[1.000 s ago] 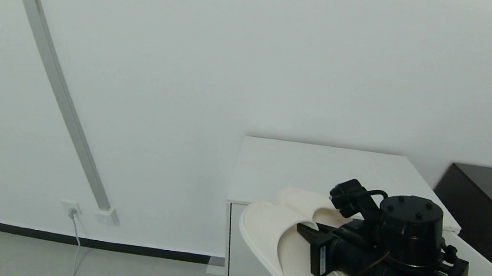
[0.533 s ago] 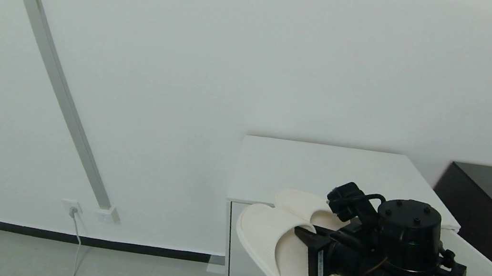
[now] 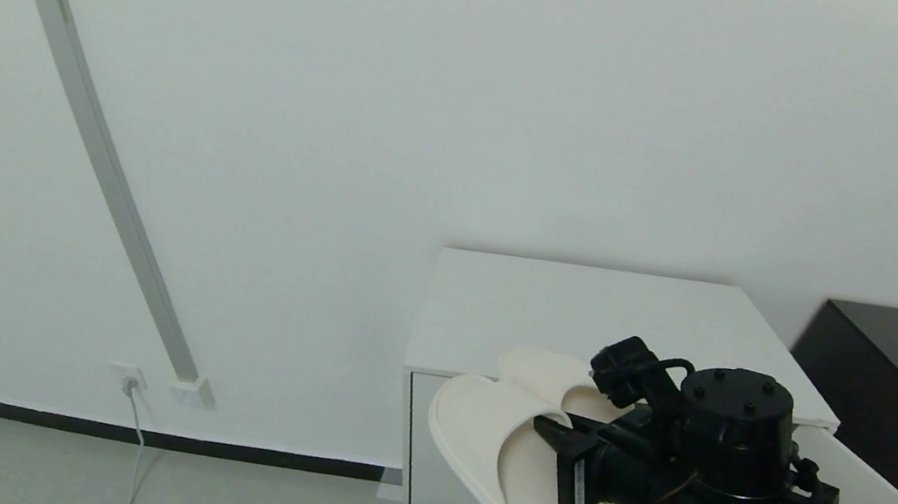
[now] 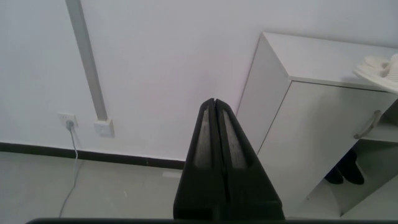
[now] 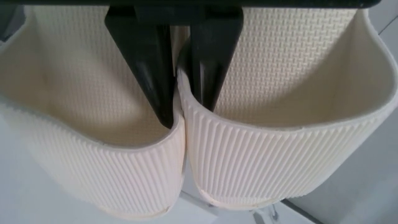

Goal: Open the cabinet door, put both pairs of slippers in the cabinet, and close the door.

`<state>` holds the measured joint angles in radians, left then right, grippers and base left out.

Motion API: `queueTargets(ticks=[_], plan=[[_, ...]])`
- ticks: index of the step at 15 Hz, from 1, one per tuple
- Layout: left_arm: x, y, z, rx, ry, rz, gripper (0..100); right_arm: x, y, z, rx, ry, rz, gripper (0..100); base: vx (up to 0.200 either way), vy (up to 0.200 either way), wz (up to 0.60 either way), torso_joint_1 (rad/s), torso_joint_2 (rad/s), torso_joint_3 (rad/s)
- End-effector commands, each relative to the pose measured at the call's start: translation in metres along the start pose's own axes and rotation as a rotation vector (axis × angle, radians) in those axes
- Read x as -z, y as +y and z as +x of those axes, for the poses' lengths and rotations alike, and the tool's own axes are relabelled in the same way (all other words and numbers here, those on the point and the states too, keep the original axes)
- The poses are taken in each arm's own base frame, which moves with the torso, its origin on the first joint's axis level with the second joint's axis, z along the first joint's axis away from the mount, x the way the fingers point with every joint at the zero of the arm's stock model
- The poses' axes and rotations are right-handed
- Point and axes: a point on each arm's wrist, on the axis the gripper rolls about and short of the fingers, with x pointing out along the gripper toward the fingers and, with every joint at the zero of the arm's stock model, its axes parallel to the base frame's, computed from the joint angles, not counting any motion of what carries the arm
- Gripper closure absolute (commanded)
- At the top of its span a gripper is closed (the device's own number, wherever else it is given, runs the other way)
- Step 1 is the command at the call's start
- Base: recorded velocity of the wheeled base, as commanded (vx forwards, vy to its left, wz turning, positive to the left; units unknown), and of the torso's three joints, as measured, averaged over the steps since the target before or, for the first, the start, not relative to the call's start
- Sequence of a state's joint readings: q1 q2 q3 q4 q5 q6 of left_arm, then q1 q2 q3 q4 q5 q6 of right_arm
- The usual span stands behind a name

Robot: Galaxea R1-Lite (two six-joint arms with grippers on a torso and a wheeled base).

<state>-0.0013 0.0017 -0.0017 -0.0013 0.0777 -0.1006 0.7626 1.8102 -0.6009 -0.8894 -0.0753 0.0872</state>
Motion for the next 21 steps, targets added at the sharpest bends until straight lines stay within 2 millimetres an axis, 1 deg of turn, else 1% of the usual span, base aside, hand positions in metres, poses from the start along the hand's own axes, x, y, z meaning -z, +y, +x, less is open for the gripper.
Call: queueTargets(ticks=[1, 17, 21], plan=[[-0.0004, -0.0001, 0.0, 0.001, 0.0, -0.001, 100, 0.0019, 0.0003, 0.0005, -0.001, 0.005, -0.001, 100, 0.0, -0.2, 0.0, 0.007, 0.01, -0.002], [0.0, 0.0, 0.0001, 0.0, 0.001, -0.002, 100, 0.0013, 0.0043, -0.0018, 0.003, -0.009, -0.012, 100, 0.0, -0.2, 0.0, 0.002, 0.0, 0.002], [0.0, 0.0, 0.0001, 0.0, 0.001, -0.002, 100, 0.0048, 0.0073, -0.002, 0.027, -0.009, -0.022, 100, 0.0, 0.0, 0.0, 0.0, 0.0, 0.0]])
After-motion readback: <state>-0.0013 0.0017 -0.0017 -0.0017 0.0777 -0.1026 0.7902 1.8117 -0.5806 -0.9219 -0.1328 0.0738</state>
